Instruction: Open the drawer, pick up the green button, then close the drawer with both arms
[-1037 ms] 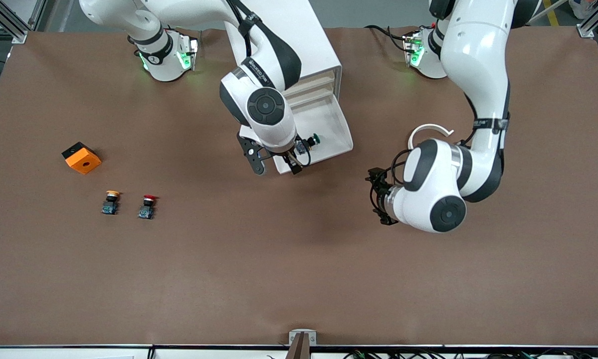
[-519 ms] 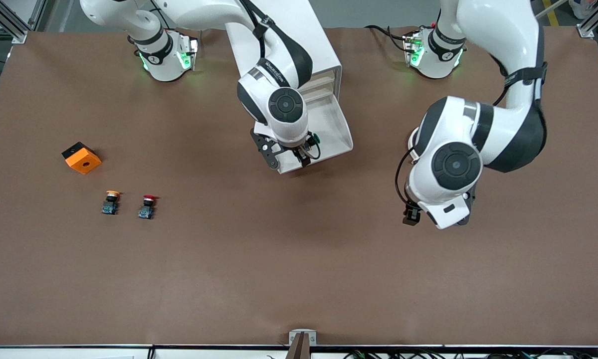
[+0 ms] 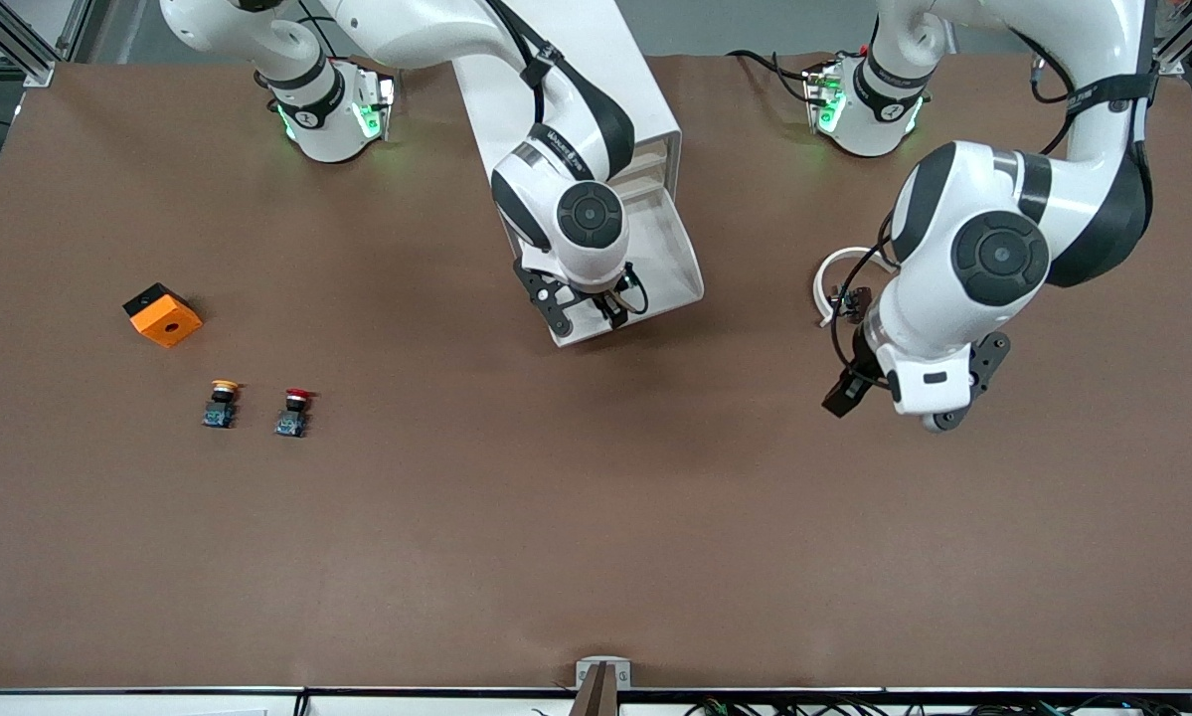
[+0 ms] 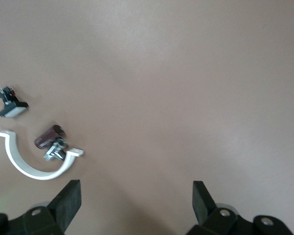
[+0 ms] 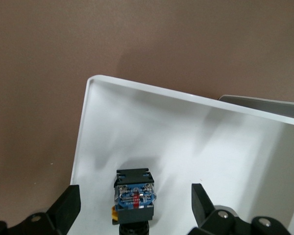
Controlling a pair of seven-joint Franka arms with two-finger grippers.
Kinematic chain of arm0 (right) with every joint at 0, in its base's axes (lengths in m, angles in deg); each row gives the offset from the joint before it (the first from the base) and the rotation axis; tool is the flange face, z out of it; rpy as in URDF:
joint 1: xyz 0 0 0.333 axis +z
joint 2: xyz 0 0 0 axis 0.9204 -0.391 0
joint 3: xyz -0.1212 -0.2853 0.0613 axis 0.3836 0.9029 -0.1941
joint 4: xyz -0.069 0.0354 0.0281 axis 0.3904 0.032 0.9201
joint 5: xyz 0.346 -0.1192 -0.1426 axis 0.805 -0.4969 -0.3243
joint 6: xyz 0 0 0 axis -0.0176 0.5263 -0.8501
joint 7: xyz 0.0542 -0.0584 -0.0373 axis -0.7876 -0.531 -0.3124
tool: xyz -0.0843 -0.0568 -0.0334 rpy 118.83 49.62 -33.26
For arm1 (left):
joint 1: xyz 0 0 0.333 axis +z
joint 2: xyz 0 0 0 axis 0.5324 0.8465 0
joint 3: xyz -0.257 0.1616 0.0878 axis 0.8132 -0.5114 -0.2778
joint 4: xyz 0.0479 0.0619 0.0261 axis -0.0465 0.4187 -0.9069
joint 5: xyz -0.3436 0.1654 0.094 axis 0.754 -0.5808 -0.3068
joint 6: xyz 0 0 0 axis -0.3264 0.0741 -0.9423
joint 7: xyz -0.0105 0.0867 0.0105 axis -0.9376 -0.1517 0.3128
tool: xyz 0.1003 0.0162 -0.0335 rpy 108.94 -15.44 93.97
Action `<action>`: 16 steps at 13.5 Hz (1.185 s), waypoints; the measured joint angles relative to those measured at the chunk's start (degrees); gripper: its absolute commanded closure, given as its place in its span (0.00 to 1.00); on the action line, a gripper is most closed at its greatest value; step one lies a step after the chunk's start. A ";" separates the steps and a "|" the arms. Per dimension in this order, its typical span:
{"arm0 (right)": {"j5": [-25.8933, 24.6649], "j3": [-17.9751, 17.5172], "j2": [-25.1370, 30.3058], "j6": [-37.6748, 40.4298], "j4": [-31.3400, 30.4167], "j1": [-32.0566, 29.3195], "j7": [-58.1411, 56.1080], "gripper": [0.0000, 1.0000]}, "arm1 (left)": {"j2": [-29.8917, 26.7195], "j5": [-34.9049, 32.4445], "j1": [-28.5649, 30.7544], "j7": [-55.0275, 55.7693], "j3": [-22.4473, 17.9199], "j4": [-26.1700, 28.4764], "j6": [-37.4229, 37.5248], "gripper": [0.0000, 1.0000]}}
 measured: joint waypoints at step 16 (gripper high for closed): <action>0.00 -0.02 -2.08 -2.19 0.00 0.82 -0.08 0.89 | -4.86 0.00 4.20 -39.21 0.02 9.72 -1.55 0.00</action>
